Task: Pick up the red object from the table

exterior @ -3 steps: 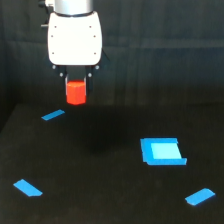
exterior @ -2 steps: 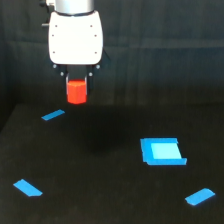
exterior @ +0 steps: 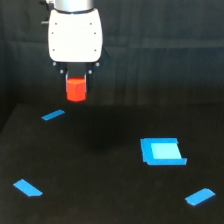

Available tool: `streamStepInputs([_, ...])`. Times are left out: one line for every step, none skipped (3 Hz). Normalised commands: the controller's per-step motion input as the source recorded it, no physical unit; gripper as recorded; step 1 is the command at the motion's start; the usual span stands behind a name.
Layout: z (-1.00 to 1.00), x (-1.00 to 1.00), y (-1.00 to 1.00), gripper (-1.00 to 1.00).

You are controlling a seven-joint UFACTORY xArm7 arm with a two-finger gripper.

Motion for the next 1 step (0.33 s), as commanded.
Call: streamStepInputs([0.09, 0.00, 0.04, -0.75])
